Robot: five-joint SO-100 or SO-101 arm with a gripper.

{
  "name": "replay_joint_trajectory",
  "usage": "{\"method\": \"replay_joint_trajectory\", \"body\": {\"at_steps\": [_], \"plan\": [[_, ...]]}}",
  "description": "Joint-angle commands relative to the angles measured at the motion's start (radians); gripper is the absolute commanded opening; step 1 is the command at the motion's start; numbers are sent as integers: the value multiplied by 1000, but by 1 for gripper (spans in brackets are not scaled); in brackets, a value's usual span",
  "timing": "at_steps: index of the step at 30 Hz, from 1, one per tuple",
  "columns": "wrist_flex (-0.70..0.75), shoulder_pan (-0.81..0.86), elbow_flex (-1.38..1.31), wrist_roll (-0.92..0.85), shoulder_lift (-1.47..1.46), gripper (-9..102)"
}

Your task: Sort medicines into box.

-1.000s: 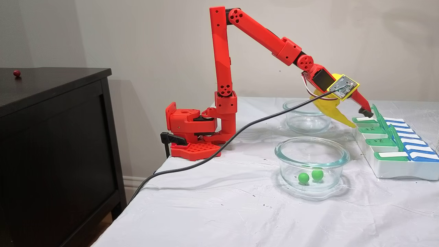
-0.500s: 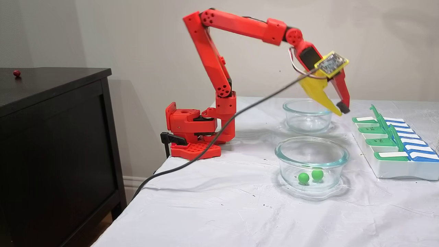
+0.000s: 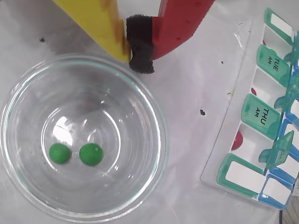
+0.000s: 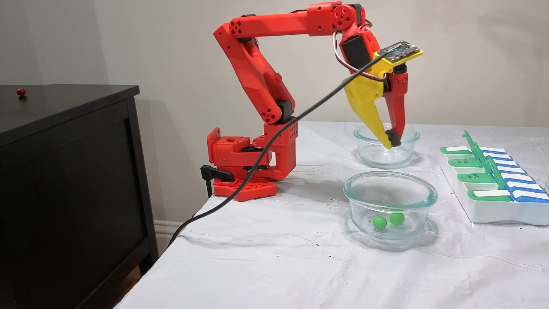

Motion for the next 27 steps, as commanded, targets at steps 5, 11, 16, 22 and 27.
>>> {"method": "replay_joint_trajectory", "body": {"at_steps": [5,11,16,22,27], "plan": [[-63,117,-75,-350,-34,0],[-34,164,-149,-342,-129,0],[-28,184,-167,-348,-195,0],[32,206,-207,-170,-256,1],[21,216,-199,-29,-301,2]]}}
